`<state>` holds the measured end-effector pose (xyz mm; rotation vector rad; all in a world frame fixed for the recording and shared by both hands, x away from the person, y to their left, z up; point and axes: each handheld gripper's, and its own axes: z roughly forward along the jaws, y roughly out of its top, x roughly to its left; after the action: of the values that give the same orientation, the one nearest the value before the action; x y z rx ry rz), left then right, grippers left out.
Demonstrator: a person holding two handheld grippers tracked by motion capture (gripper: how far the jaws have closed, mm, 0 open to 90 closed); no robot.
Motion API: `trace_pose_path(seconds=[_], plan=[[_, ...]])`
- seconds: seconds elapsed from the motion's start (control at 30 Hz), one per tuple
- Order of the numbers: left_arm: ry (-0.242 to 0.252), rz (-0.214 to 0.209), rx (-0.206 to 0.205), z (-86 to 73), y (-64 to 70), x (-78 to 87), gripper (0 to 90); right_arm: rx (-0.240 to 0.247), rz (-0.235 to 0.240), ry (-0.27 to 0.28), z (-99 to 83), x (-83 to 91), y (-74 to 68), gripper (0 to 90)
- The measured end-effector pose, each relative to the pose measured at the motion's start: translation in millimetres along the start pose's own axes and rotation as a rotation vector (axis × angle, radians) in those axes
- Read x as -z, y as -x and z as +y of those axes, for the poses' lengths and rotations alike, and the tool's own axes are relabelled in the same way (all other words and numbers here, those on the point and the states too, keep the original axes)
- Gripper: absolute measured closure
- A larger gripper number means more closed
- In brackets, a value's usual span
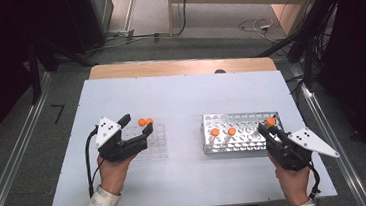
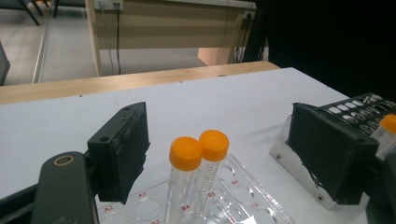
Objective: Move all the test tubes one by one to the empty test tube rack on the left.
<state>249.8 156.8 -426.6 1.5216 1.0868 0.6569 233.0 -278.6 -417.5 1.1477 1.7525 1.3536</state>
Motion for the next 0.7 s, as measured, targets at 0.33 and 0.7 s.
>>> trace_pose_path(seconds=[0.33, 0.7], plan=[[0.004, -0.017, -0.007, 1.1, 5.1, 1.2, 20.1, 0.041, 0.104, -0.05, -11.6, -0.2, -24.4, 72.1], [0.005, -0.042, -0.019, 1.4, 13.1, 1.9, 20.1, 0.081, 0.194, -0.086, -19.1, -6.7, -49.0, 72.1]])
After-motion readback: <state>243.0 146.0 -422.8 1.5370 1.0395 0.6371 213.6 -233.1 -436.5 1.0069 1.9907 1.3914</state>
